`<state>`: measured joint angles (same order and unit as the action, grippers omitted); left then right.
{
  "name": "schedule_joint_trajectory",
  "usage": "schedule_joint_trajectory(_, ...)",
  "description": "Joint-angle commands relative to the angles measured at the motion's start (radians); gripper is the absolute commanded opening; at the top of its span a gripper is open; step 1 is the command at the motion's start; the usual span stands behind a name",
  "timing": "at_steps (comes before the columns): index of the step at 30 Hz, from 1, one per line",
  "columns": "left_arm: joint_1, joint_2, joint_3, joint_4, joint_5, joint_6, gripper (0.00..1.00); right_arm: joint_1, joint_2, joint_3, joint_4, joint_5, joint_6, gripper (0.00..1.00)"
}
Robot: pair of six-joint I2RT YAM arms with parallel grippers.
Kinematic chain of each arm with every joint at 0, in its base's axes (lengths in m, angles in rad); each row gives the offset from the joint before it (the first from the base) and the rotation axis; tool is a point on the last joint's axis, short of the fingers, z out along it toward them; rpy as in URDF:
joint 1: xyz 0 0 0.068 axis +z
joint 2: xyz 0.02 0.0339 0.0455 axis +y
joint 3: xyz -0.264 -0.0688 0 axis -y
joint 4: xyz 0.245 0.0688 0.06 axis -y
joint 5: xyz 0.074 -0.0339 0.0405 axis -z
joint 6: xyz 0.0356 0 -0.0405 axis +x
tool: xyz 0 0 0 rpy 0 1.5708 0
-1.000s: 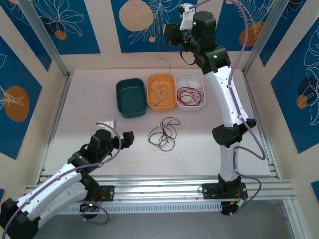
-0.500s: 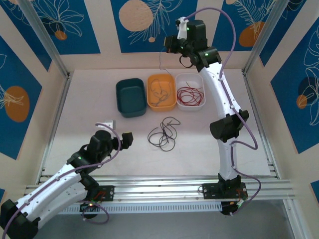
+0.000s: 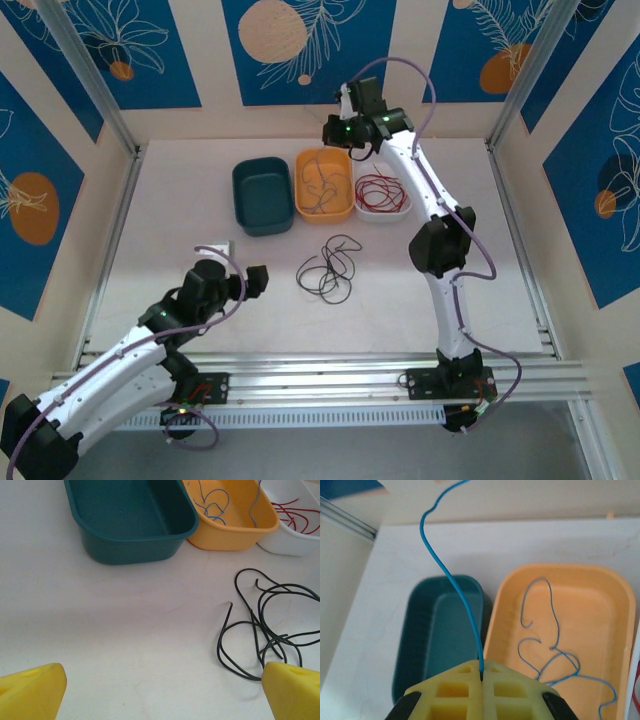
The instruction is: Untangle the cables
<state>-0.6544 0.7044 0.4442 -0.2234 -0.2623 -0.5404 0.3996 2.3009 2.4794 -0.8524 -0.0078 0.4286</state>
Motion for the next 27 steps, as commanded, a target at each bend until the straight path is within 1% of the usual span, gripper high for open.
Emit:
schedule_joint_trajectory(1, 0.014, 0.003, 0.019, 0.026, 0.017, 0.012, 1.00, 0.010, 0.024, -0.019, -0.065, -0.040, 0.014, 0.00)
schedule_joint_trajectory(8, 0.016, 0.006, 0.010, 0.029, 0.031, 0.004, 1.00, 0.005, 0.101, 0.018, -0.151, -0.018, 0.028, 0.00)
schedule_joint_trajectory(11, 0.017, 0.005, 0.004, 0.032, 0.032, 0.002, 1.00, 0.005, 0.119, 0.003, -0.172, -0.010, 0.037, 0.00)
schedule_joint_trajectory(19, 0.019, 0.013, 0.001, 0.042, 0.043, -0.003, 1.00, 0.008, 0.119, -0.109, -0.134, 0.019, 0.060, 0.00)
schedule_joint_trajectory(27, 0.019, 0.017, -0.005, 0.048, 0.048, -0.010, 1.00, 0.008, 0.151, -0.130, -0.112, 0.019, 0.064, 0.00)
